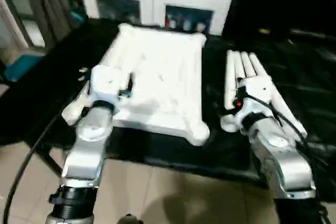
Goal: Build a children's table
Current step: Move to table
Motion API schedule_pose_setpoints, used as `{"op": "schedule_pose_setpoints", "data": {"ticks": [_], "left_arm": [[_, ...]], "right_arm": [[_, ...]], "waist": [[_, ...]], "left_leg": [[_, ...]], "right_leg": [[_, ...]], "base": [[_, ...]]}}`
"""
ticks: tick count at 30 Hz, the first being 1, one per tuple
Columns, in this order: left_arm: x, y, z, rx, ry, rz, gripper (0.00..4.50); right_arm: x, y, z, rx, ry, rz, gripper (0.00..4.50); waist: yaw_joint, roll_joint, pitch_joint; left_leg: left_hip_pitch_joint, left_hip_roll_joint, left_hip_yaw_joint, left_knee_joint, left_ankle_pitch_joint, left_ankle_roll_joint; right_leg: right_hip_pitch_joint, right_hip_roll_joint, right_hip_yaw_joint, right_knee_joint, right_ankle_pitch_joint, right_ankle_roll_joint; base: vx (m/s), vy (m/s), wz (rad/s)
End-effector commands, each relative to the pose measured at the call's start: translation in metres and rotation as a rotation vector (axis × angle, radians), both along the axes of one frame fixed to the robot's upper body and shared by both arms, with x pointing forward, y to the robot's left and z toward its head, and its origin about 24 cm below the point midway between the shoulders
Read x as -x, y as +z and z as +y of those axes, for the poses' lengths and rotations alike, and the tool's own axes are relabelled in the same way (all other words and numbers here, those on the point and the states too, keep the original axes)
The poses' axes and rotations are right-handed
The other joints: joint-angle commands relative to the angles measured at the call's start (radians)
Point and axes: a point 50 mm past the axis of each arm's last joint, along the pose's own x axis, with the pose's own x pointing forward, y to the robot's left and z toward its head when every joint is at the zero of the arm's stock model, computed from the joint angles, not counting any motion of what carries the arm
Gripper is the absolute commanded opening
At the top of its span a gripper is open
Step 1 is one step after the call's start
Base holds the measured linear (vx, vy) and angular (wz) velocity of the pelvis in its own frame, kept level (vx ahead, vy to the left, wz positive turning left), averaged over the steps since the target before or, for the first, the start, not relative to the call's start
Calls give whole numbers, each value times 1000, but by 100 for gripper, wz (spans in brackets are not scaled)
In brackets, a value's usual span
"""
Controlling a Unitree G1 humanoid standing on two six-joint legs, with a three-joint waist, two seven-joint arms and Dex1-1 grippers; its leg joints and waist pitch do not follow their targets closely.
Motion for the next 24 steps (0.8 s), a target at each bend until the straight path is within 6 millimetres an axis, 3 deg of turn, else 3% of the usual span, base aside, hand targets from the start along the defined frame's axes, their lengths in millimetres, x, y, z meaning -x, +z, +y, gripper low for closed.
{"op": "schedule_pose_setpoints", "data": {"ticks": [1, 2, 3, 4, 5, 6, 7, 8, 9, 10, 11, 12, 13, 14, 15, 16, 17, 18, 19, 20, 21, 22, 23, 24], "left_arm": [[-1, 0, -9, 13, -36, 10, 416], [-1, 0, -9, 13, -39, 11, 416], [0, 0, -10, 13, -41, 12, 416], [0, 0, -10, 13, -41, 12, 416], [0, 0, -10, 14, -41, 12, 416], [0, 0, -10, 15, -42, 13, 416], [0, -1, -10, 16, -43, 14, 416], [0, -1, -10, 17, -43, 14, 416], [0, -1, -10, 20, -44, 15, 416], [0, -1, -10, 21, -44, 16, 416], [1, -1, -11, 22, -44, 16, 416], [1, -1, -11, 23, -44, 16, 416], [1, -1, -11, 23, -44, 17, 416], [1, -2, -11, 25, -43, 18, 416], [1, -2, -11, 27, -41, 20, 416], [1, -2, -11, 28, -40, 21, 416], [1, -2, -11, 28, -40, 21, 416], [1, -3, -11, 28, -40, 22, 416], [1, -3, -11, 32, -38, 23, 416], [1, -3, -11, 32, -38, 23, 416], [2, -3, -12, 34, -37, 25, 416], [2, -4, -12, 38, -34, 27, 416], [2, -4, -12, 39, -34, 27, 416], [2, -4, -12, 40, -33, 28, 416]], "right_arm": [[-1, 1, -9, -4, -31, 9, 450], [-1, 1, -9, -1, -31, 9, 450], [-1, 1, -9, 1, -30, 8, 450], [-1, 1, -9, 1, -30, 8, 450], [-1, 1, -9, 1, -30, 8, 450], [-1, 1, -9, 4, -31, 8, 450], [-1, 1, -10, 6, -31, 8, 450], [-2, 1, -10, 7, -31, 9, 450], [-2, 2, -10, 7, -31, 9, 450], [-2, 2, -10, 8, -31, 9, 450], [-2, 2, -10, 9, -30, 10, 450], [-2, 2, -10, 10, -29, 10, 450], [-2, 2, -10, 11, -29, 11, 450], [-2, 2, -10, 12, -26, 11, 450], [-2, 2, -10, 13, -23, 12, 450], [-2, 2, -10, 14, -21, 12, 450], [-2, 2, -10, 14, -21, 12, 450], [-1, 2, -10, 14, -20, 13, 450], [-1, 2, -10, 17, -16, 13, 450], [-1, 2, -10, 17, -16, 13, 450], [-1, 2, -10, 20, -13, 14, 450], [-2, 2, -10, 23, -10, 16, 450], [-2, 2, -10, 24, -9, 17, 450], [-2, 2, -10, 25, -8, 17, 450]], "waist": [[-27, 12, -51], [-28, 5, -54], [-3, -14, -82], [11, -6, -95], [9, -9, -96], [6, -6, -101], [-9, 3, -110], [-21, 14, -118], [-68, 22, -120], [-78, 14, -125], [-72, 5, -120], [-70, -13, -112], [-50, -57, -102], [-38, -89, -95], [9, -91, -93], [14, -87, -86], [11, -81, -81], [3, -64, -74], [-6, -26, -67], [-19, -25, -62], [-39, 5, -75], [-73, 13, -98], [-82, 11, -94], [-83, -11, -91]], "left_leg": [[75, 87, -52, -127, -748, -22], [56, 75, -41, -122, -682, -2], [-37, 23, 19, -73, -289, 88], [-38, 19, 27, -56, -172, 122], [-50, 16, 26, -50, -95, 158], [-55, 14, 22, -47, -7, 197], [-7, 26, 3, -50, 73, 248], [46, 46, -23, -53, 137, 308], [196, 154, -138, -47, 302, 553], [196, 171, -155, -45, 396, 609], [184, 168, -154, -40, 456, 633], [148, 131, -123, -43, 457, 613], [83, 18, -38, -6, 243, 461], [24, -45, 9, 0, 72, 383], [-74, -54, -3, 107, -117, 216], [-68, -53, -5, 100, -96, 164], [-75, -39, -11, 95, -70, 129], [-77, -18, -13, 63, -33, 96], [-30, 19, -11, -14, -63, 84], [-36, 29, -14, -48, -108, 101], [28, 62, -42, -73, -199, 108], [123, 96, -102, -72, -153, 196], [133, 105, -119, -74, -127, 256], [137, 117, -121, -61, -35, 408]], "right_leg": [[-36, -58, 65, -76, -256, -132], [-19, -68, 74, -86, -235, -143], [76, -99, 103, -112, -97, -144], [84, -105, 102, -109, -34, -140], [85, -96, 98, -104, 19, -126], [86, -69, 81, -92, 83, -97], [59, -33, 60, -59, 159, -84], [27, -14, 48, -29, 178, -77], [-149, -20, 59, 65, -70, -6], [-170, -30, 71, 87, -91, 35], [-186, -39, 88, 101, -88, 72], [-192, -51, 121, 88, -11, 102], [-135, -70, 160, -19, 140, 61], [-71, -67, 185, -45, 130, 88], [47, -182, 265, -94, -46, -54], [34, -163, 253, -91, -50, -76], [38, -162, 238, -91, -68, -116], [35, -139, 206, -96, -109, -196], [10, -102, 158, -105, -202, -227], [10, -66, 134, -93, -221, -212], [-24, -17, 98, -52, -193, -191], [-88, -3, 73, 18, -63, -179], [-111, 0, 72, 38, -47, -139], [-145, -29, 93, 53, 0, -43]], "base": [[99, 39, -7], [129, 34, -10], [129, 34, -10], [146, 28, -4], [142, 33, 3], [142, 33, 3], [171, 32, 5], [174, 6, 5], [174, 6, 5], [114, -38, -12], [-4, -69, -28], [-4, -69, -28], [-97, -81, -12], [-29, -75, 5], [-29, -75, 5], [50, -57, -3], [0, 0, 0], [0, 0, 0], [59, 37, -9], [83, 79, -1], [83, 79, -1], [98, 66, 5], [78, 45, 7], [78, 45, 7]]}}
